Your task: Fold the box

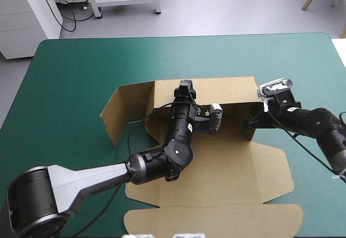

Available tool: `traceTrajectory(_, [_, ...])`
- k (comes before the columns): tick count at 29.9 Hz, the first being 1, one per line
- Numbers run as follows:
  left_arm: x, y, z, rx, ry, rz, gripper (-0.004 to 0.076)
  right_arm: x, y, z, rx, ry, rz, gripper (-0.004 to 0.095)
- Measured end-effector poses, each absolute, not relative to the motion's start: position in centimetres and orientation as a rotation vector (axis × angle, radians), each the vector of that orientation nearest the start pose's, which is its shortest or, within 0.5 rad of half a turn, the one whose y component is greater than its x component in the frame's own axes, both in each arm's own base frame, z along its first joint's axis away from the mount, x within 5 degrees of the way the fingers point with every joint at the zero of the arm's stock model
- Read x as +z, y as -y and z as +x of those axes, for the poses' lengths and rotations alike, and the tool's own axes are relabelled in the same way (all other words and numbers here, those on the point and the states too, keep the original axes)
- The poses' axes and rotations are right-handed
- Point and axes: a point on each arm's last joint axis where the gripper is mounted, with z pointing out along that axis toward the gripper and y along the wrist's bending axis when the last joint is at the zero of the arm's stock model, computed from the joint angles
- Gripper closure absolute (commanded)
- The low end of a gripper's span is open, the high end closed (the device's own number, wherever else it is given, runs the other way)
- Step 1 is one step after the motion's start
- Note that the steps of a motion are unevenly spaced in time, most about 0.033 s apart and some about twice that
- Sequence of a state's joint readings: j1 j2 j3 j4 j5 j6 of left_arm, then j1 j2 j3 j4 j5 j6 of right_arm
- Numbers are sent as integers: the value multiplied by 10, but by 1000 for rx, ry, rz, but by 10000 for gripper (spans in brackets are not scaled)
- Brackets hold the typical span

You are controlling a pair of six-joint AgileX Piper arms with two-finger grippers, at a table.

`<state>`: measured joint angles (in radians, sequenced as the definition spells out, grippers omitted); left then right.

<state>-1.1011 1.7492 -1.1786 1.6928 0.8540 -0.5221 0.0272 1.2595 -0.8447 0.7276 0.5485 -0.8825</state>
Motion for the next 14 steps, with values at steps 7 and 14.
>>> traceTrajectory(7, [279,314,218,847,-1220,1419,336,286,-37,256,291,-2253,-441,908])
traceTrajectory(14, [300,320,185,811,-1186,1348,337,286,-37,255,280,-2263,-433,908])
